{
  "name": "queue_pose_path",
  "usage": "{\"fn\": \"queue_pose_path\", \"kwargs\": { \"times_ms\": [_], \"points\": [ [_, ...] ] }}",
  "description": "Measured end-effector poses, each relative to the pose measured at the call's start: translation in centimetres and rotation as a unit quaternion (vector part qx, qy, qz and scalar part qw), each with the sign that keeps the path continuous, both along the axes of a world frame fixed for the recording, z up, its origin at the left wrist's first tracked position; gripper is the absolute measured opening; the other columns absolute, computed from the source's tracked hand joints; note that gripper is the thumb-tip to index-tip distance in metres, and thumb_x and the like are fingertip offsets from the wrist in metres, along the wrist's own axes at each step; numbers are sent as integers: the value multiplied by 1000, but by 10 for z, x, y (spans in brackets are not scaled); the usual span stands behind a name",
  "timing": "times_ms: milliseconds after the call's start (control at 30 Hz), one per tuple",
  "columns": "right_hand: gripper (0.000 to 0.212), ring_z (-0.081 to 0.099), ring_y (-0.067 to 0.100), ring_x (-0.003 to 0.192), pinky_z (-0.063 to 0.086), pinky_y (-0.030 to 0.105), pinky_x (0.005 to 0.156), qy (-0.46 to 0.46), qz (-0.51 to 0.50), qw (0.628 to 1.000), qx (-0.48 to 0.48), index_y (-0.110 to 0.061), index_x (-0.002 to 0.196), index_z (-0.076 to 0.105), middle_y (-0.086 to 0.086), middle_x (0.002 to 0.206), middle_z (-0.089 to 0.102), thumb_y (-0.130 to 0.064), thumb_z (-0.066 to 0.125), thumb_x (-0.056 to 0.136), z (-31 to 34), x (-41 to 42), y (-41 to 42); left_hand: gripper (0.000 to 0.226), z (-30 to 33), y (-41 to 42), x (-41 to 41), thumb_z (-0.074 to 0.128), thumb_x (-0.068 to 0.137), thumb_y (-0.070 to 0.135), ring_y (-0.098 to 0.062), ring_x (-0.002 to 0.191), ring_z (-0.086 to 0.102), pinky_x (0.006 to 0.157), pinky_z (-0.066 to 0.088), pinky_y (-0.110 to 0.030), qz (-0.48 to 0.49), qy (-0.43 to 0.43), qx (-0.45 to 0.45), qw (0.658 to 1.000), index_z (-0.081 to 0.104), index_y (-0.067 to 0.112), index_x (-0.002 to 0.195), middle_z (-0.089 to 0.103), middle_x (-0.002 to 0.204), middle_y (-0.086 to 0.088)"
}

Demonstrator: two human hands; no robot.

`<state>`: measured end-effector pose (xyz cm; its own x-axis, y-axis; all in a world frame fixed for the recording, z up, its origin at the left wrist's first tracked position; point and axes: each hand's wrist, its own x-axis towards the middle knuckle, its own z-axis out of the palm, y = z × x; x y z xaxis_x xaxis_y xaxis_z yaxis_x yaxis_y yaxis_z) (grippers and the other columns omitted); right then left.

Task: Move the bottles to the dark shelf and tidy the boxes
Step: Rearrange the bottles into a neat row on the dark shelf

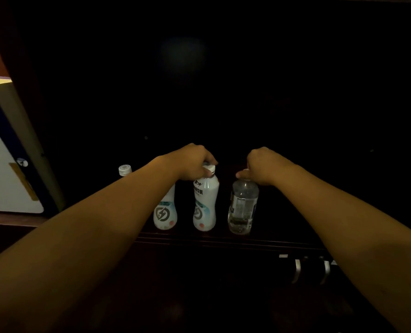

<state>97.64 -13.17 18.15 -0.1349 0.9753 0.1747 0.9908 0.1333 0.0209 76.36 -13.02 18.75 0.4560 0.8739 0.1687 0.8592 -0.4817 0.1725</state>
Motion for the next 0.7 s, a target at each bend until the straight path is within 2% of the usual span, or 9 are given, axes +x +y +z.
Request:
{"fn": "queue_pose_path", "kwargs": {
  "times_ms": [133, 200, 300, 367, 467, 533, 700],
  "points": [
    [57, 48, 15, 63, 35, 29, 51, -42, -40, 998, 12, -13, 71, 43, 2, 68, 43, -65, 63, 84, -1, -8, 0, 44, -1, 0, 1, 68, 91, 30, -16, 125, 52, 100, 38, -25, 4, 0, 2, 1000, 61, 19, 133, 58, 138, 1],
    [58, 50, 13, 62, 36, 28, 51, -37, -26, 999, -3, -13, 74, 49, 0, 69, 49, -70, 58, 84, 2, -4, -1, 44, -1, 0, 0, 69, 91, 31, -15, 125, 52, 103, 39, -27, 7, -1, 2, 1000, 61, 20, 133, 58, 138, 2],
    [33, 62, 12, 74, 47, 25, 54, 51, 45, 992, -103, -25, 89, 59, -3, 88, 63, -55, 69, 83, 7, 9, -3, 45, -1, 2, -1, 69, 90, 33, -16, 125, 52, 103, 41, -29, 7, -2, -1, 1000, 62, 20, 132, 58, 137, 2],
    [20, 65, 12, 82, 53, 26, 63, 76, 76, 985, -137, -32, 98, 65, -3, 100, 67, -40, 75, 82, 10, 15, -6, 45, -1, 3, 0, 69, 90, 35, -16, 125, 52, 102, 41, -30, 9, 0, 1, 1000, 62, 20, 132, 58, 138, 1],
    [25, 63, 12, 89, 53, 29, 77, 64, 83, 988, -110, -27, 106, 71, -4, 103, 68, -35, 77, 83, 9, 16, -5, 46, -3, 3, 2, 70, 88, 38, -16, 123, 54, 100, 42, -30, 13, -4, 13, 1000, 63, 20, 130, 60, 135, 2],
    [25, 63, 14, 89, 54, 32, 80, 64, 81, 990, -94, -25, 104, 72, -3, 100, 68, -37, 78, 82, 6, 13, -4, 46, -5, 3, 4, 70, 88, 41, -16, 120, 56, 95, 41, -27, 15, -3, 33, 999, 64, 19, 128, 62, 133, 2],
    [25, 62, 14, 82, 52, 31, 69, 47, 70, 995, -50, -22, 96, 73, -2, 90, 68, -43, 75, 83, -1, 3, -2, 43, -4, 2, 7, 69, 87, 45, -16, 109, 60, 88, 46, -30, 31, 14, 50, 998, 69, 17, 120, 67, 122, 1]
  ]
}}
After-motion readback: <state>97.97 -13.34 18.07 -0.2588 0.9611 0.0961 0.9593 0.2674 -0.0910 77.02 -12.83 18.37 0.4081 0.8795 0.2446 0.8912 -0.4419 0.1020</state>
